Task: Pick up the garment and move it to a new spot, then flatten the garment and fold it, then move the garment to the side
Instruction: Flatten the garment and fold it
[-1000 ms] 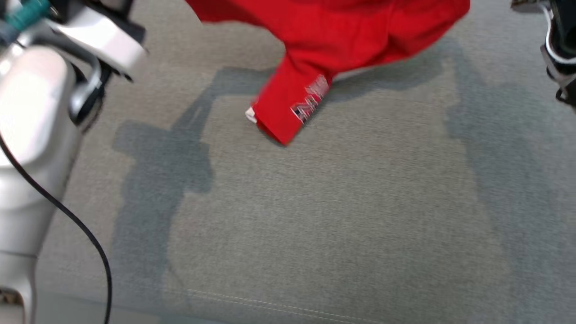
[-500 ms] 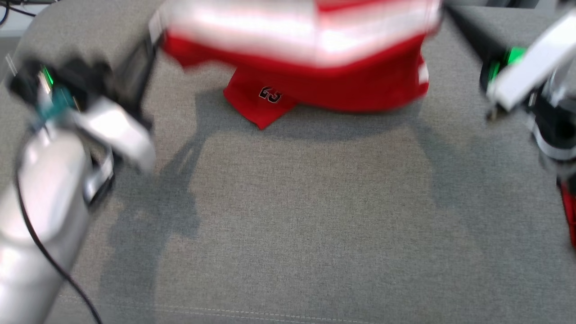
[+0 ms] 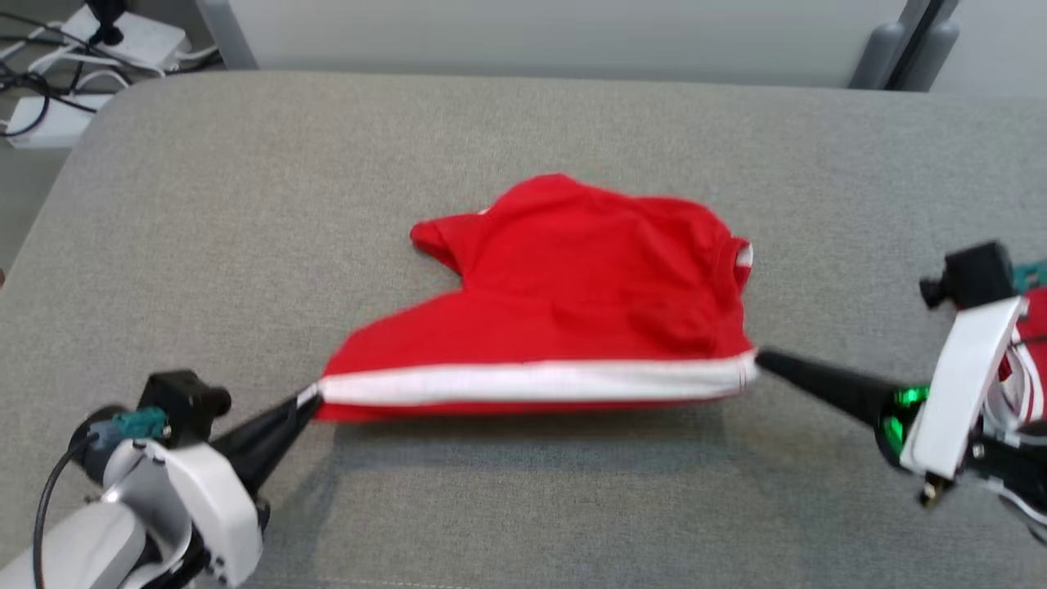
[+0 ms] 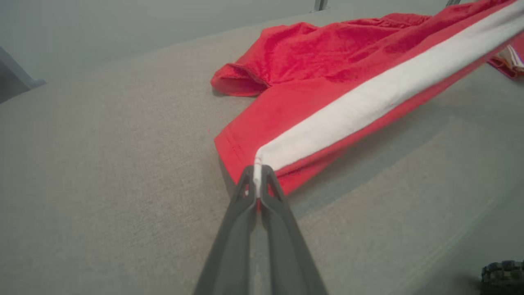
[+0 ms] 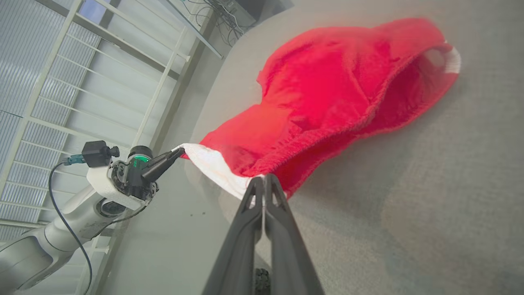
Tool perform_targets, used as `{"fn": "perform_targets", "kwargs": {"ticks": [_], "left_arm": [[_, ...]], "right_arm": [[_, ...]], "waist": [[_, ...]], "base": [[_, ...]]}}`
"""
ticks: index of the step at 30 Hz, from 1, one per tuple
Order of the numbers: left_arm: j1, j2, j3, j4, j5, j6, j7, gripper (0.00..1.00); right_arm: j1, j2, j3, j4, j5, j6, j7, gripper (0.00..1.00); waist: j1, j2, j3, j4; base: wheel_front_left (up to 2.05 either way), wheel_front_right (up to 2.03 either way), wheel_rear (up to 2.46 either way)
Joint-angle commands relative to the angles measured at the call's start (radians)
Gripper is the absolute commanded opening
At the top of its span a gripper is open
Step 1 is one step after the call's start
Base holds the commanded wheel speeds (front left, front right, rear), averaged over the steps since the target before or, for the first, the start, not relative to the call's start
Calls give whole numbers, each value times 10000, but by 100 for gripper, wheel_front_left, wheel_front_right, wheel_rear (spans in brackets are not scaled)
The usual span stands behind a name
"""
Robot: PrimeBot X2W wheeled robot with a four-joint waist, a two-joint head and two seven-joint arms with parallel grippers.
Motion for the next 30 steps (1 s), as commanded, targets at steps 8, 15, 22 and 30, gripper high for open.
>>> {"fn": "perform_targets", "kwargs": {"ticks": [8, 15, 22, 30], "left_arm": [[1018, 2553, 599, -2774, -1509, 476, 1800, 0], [1448, 3376, 665, -4728, -3174, 651, 3252, 0], [-1281, 917, 203, -2761, -3525, 25, 3828, 0], [-7503, -1087, 1410, 967, -1061, 9, -1265, 0]], "right_arm": [[1419, -1553, 346, -1649, 795, 48, 149, 0], [1442, -2116, 448, -1891, 836, 48, -447, 0], [-1275, 305, 311, 1447, 47, 48, -819, 0], [-7117, 3455, -1581, 6800, -1733, 48, -4860, 0]], "waist": [[0, 0, -543, -167], [0, 0, 161, -228], [0, 0, 2071, -278], [0, 0, 3278, -465]], "base": [[0, 0, 0], [0, 0, 0], [0, 0, 0], [0, 0, 0]]}}
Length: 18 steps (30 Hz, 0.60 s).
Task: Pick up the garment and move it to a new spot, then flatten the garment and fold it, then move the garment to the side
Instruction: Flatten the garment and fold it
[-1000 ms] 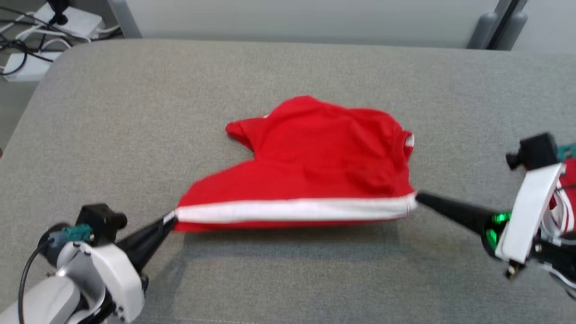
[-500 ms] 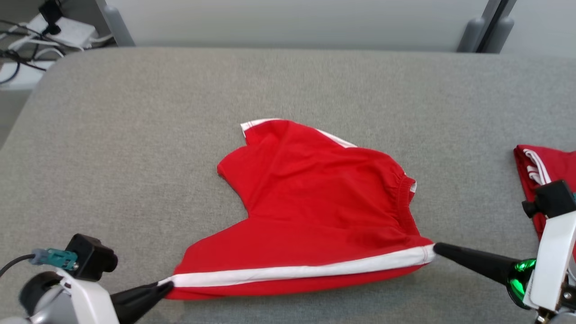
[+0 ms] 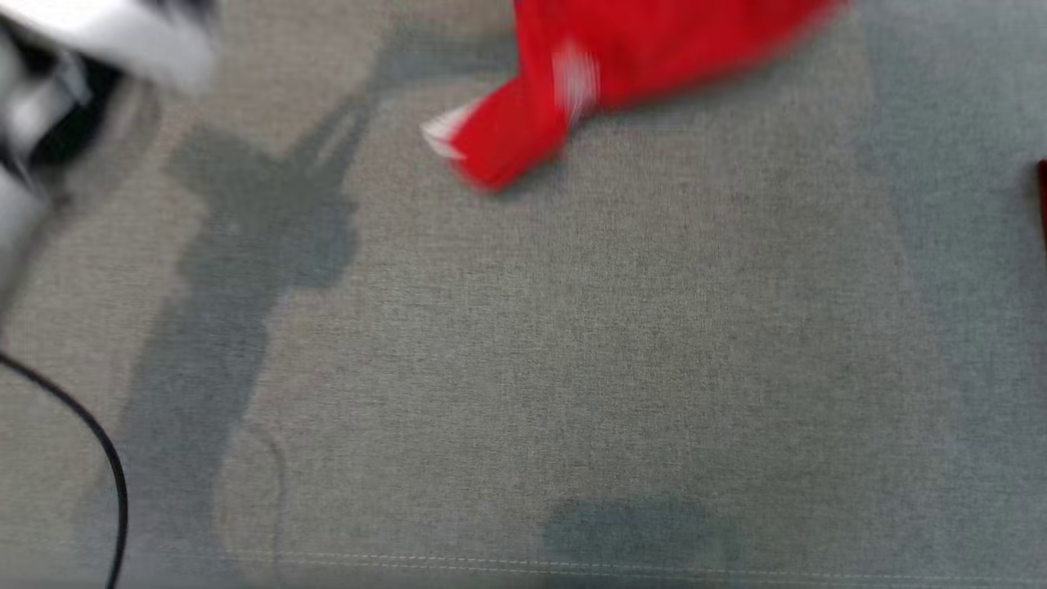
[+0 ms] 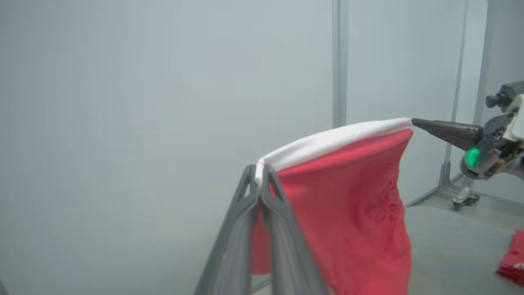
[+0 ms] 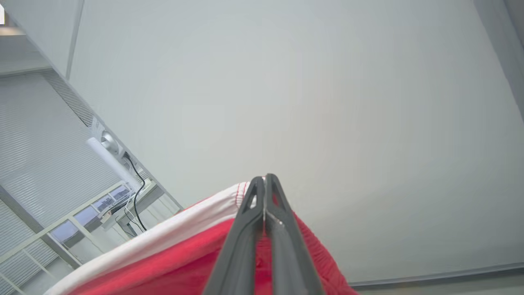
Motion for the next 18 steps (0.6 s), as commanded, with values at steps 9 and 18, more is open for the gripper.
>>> {"fn": "perform_targets", "kwargs": {"ticks": [9, 18], "left_arm": [[-1638, 293, -609, 801, 397, -39, -1083, 0], [555, 651, -863, 1139, 1315, -39, -1087, 0]], "right_arm": [[-843, 523, 56, 172, -590, 60, 344, 0], [1837, -479, 759, -701, 83, 60, 1812, 0]], "waist": [[0, 0, 730, -546], [0, 0, 1599, -661]], "base": [[0, 0, 0], [0, 0, 0]]}}
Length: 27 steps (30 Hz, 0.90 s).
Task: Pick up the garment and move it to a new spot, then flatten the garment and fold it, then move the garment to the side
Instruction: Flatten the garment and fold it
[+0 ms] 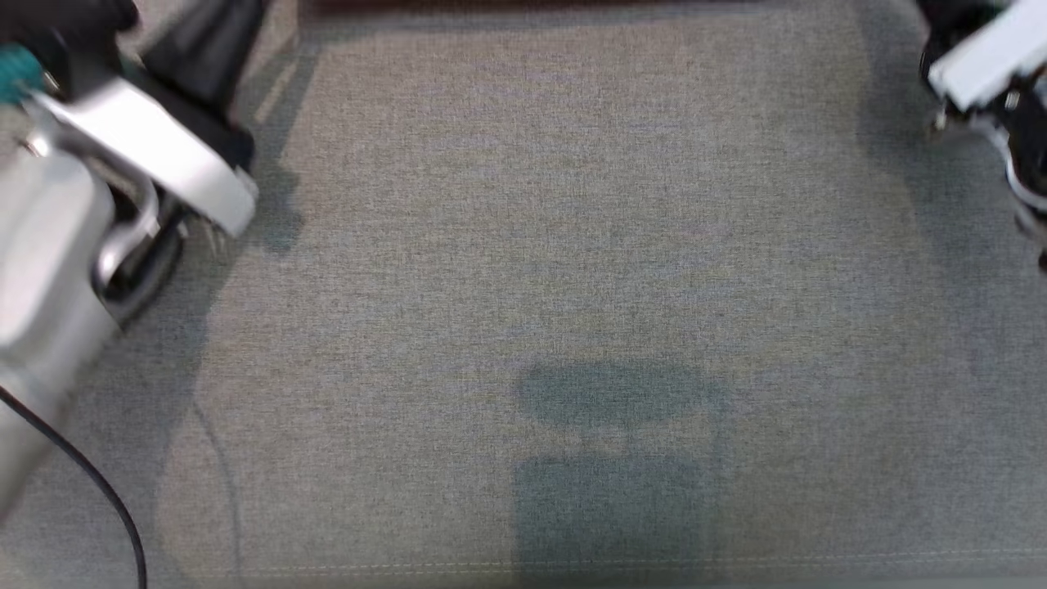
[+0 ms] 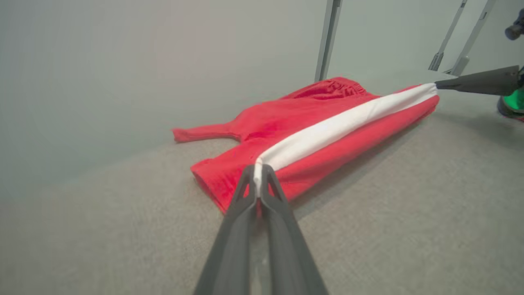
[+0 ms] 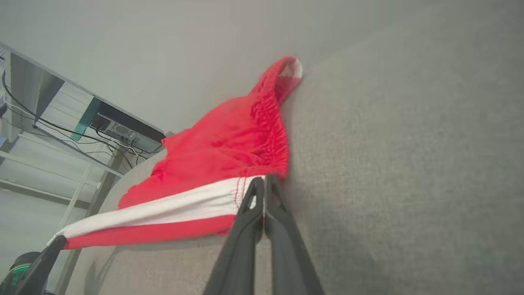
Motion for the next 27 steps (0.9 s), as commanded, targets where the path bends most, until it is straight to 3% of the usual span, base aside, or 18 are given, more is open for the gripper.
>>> {"fn": "perform_targets", "kwargs": {"ticks": [1, 7, 14, 27], "left_arm": [[368, 440, 485, -101, 111, 5, -46, 0], [2313, 45, 1383, -404, 627, 5, -46, 0], [4006, -476, 2052, -730, 1224, 4, -46, 0], [6340, -918, 2795, -1136, 1710, 4, -47, 0]], "right_arm": [[711, -389, -21, -457, 214, 42, 122, 0], [2419, -1499, 246, -2054, 584, 42, 620, 0], [3681, -2294, 450, -3310, 645, 42, 587, 0], [5488, -2375, 779, -4092, 1030, 42, 162, 0]], "waist": [[0, 0, 46, 3], [0, 0, -406, 151], [0, 0, -1346, 249], [0, 0, -2920, 499]], "base": [[0, 0, 0], [0, 0, 0], [0, 0, 0], [0, 0, 0]]}}
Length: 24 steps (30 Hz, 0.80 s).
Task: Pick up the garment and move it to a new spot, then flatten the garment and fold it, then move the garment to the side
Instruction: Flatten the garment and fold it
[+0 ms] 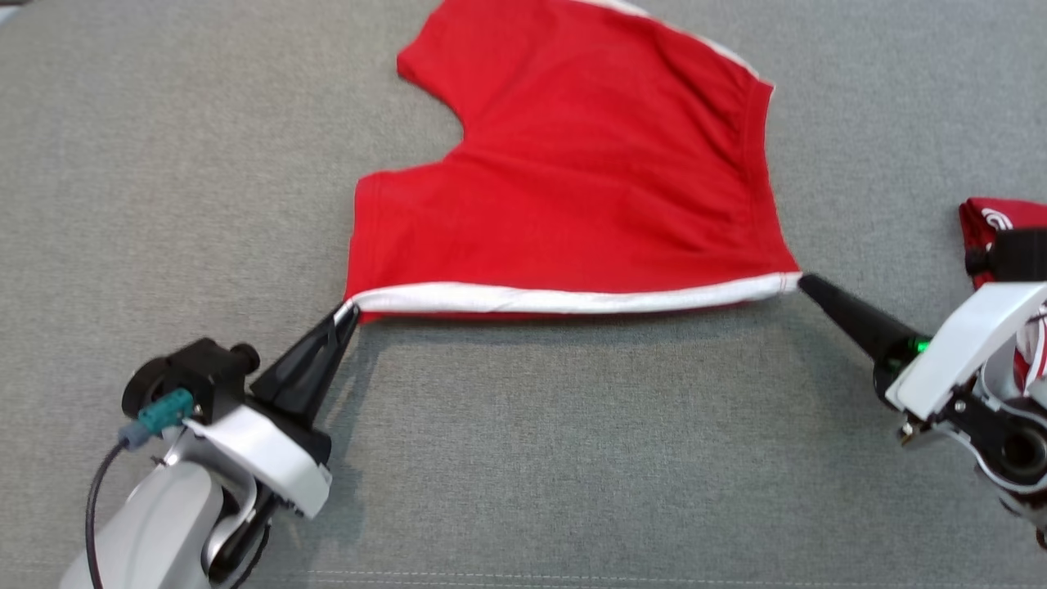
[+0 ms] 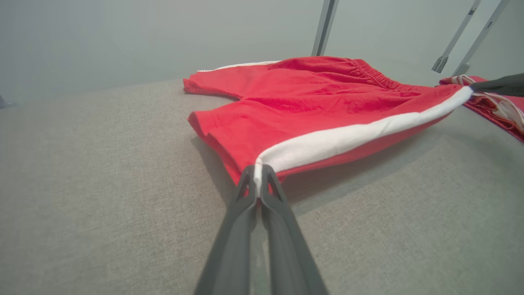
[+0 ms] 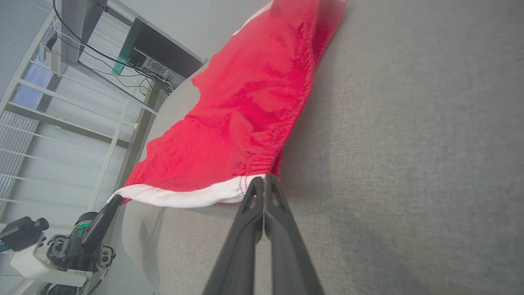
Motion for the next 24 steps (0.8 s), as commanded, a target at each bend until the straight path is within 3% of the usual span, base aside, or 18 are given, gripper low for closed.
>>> {"fn": "perform_targets", "kwargs": {"ticks": [1, 8, 17, 18, 19, 20, 24], "left_arm": [[-11, 341, 468, -215, 131, 4, -51, 0], [928, 473, 427, -217, 417, 4, -51, 0], [1695, 492, 145, 179, 710, 4, -51, 0], [1759, 447, 178, 210, 718, 4, -51, 36], [1811, 394, 211, 228, 737, 4, -51, 78], [1858, 326, 272, 229, 725, 4, -51, 100], [2005, 152, 705, 172, 788, 4, -51, 100]], "right_arm": [[438, -296, 40, -251, 73, 44, -54, 0], [1274, -517, 204, -445, 294, 44, -76, 0], [1916, -307, 399, -479, 310, 44, -232, 0], [1944, -290, 390, -415, 277, 44, -307, 44], [1966, -259, 386, -399, 251, 44, -357, 95], [1990, -233, 351, -382, 224, 44, -463, 100], [2034, -243, 196, -302, 13, 44, -931, 100]], "waist": [[0, 0, -255, 123], [0, 0, -822, 271], [0, 0, -1289, 274], [0, 0, -1310, 268], [0, 0, -1332, 267], [0, 0, -1357, 269], [0, 0, -1428, 254]], "base": [[0, 0, 0], [0, 0, 0], [0, 0, 0], [0, 0, 0], [0, 0, 0], [0, 0, 0], [0, 0, 0]]}}
